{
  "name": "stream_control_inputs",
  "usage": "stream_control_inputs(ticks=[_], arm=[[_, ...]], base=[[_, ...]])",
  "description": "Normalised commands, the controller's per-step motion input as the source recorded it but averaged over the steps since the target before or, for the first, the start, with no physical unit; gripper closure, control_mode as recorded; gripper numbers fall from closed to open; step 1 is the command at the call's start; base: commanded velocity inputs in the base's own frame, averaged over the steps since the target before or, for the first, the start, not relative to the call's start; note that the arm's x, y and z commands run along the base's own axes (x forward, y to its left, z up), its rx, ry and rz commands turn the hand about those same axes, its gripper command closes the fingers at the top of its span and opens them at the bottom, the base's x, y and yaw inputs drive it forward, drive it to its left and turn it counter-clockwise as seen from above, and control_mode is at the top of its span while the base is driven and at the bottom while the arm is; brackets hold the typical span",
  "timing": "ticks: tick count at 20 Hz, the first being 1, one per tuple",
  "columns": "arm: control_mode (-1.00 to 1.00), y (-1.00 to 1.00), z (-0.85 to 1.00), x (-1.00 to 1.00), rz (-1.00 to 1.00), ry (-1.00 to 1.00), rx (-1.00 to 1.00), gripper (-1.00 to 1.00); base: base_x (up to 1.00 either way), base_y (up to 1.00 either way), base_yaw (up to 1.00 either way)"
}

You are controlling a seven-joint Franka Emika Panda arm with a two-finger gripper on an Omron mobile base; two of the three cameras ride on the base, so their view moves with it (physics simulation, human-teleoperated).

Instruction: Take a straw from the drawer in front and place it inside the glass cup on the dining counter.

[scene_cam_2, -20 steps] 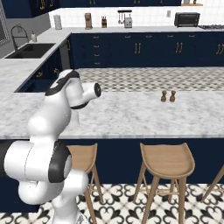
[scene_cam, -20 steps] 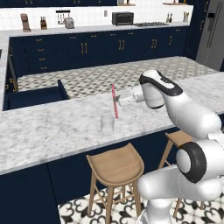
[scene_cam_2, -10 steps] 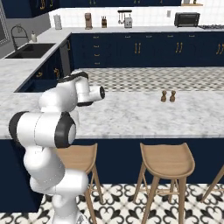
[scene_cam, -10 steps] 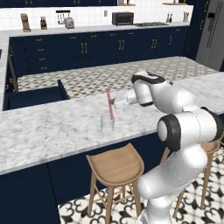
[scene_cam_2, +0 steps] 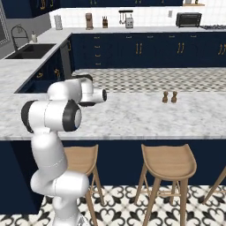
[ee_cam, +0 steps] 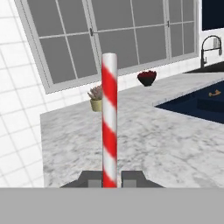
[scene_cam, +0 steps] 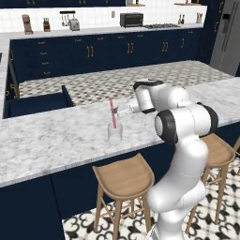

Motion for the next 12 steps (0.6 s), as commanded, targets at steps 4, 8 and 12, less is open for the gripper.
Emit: stream_control_inputs(ticks=[4, 8, 12], arm=[[-1.00, 0.07, -0.34, 0.54, 0.00, 0.00, 0.00, 1.00], [-1.00, 0.01, -0.26, 0.63, 0.00, 0.00, 0.00, 1.00], [-1.00, 0.00, -0.27, 0.57, 0.00, 0.00, 0.00, 1.00]], base=[[0.00, 0.00, 0.00], [0.00, 0.00, 0.00], [0.00, 0.00, 0.00]])
